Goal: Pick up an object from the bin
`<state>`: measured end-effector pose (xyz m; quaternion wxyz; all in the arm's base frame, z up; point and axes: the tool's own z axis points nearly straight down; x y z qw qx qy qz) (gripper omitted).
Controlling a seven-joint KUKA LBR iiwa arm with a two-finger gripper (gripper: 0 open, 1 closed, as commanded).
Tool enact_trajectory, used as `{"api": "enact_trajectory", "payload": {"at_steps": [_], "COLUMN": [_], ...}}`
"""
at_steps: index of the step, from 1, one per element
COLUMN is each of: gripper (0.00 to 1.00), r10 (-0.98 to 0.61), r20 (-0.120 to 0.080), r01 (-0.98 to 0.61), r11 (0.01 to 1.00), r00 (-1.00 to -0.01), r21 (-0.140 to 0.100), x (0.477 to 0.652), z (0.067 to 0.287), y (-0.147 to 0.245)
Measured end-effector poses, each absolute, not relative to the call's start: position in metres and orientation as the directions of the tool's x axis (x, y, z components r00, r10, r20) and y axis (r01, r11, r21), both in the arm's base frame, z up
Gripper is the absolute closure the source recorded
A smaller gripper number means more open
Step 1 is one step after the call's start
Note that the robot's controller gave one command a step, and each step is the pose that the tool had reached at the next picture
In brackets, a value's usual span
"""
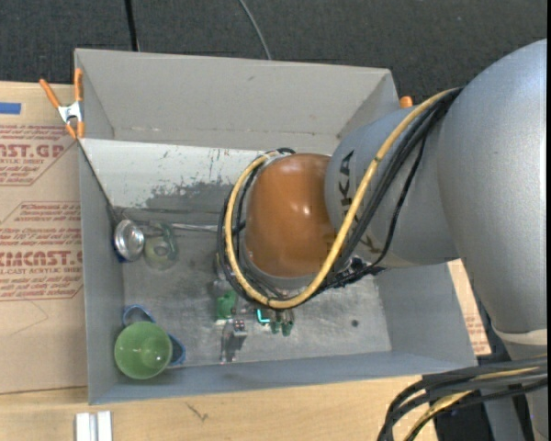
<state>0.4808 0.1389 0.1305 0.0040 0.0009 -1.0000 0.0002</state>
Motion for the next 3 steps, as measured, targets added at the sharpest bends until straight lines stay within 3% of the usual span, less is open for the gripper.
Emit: {"api": "enact_trajectory", "payload": {"at_steps": [1, 2, 3], "gripper": [0.00, 0.00, 1.00], "r10": [0.004, -0.058, -0.057], "r20": [-0.004, -0.007, -0.010], "r01": [0.004, -0.058, -0.057], "r11": [1.000, 0.998, 0.998], "r00": [-1.000, -0.998, -0.998], "r21": [0.003, 0.006, 0.005], "x": [0.516, 0.530, 0.532], "z": [0.083, 0.073, 0.076], "y": [0.100, 0.073, 0.072]}}
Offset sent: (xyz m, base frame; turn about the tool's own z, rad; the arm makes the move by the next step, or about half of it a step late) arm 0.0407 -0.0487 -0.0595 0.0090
